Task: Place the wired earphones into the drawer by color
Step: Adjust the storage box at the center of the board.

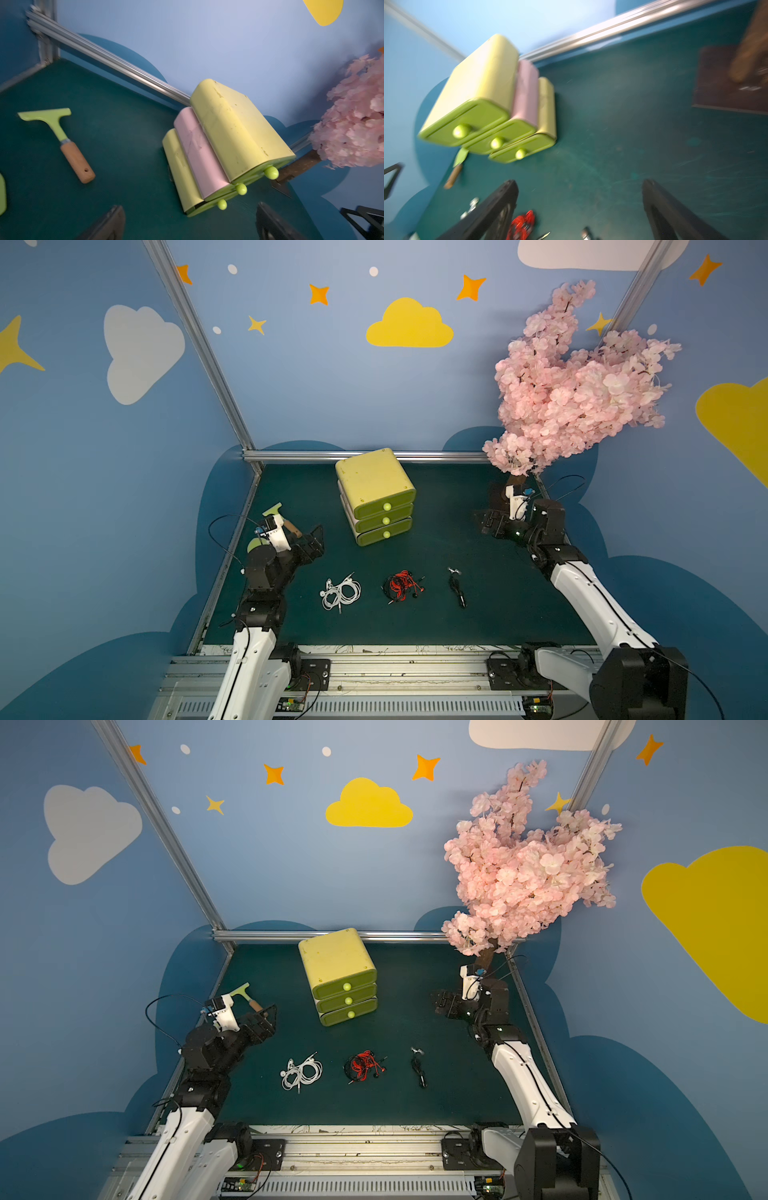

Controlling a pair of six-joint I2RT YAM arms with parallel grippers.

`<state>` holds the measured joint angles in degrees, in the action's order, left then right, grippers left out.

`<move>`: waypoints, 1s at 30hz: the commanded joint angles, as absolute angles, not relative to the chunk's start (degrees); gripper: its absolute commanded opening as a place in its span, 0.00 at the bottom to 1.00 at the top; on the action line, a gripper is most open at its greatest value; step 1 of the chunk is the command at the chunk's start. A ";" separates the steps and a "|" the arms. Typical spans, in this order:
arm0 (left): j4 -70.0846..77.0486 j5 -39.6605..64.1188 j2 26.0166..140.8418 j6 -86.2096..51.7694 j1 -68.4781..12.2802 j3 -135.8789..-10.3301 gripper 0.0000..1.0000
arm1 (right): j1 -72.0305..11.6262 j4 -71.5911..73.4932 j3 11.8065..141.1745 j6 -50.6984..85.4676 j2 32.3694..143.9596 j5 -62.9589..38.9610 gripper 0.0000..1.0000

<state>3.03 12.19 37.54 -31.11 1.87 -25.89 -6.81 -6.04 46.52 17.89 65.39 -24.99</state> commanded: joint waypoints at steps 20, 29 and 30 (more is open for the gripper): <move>9.78 31.65 65.48 -42.30 -5.90 -42.51 1.00 | -24.98 -13.10 58.10 21.97 74.43 -31.16 0.98; 8.57 30.19 73.20 -41.86 -5.57 -48.64 1.00 | -27.46 -12.84 58.91 21.52 75.32 -28.85 0.98; 8.27 29.97 74.04 -41.73 -5.56 -49.39 1.00 | -27.57 -12.74 58.97 21.47 75.45 -28.75 0.98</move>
<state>8.19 30.35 72.84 -42.26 -5.74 -47.31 -27.18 -13.50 57.21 21.85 74.78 -29.93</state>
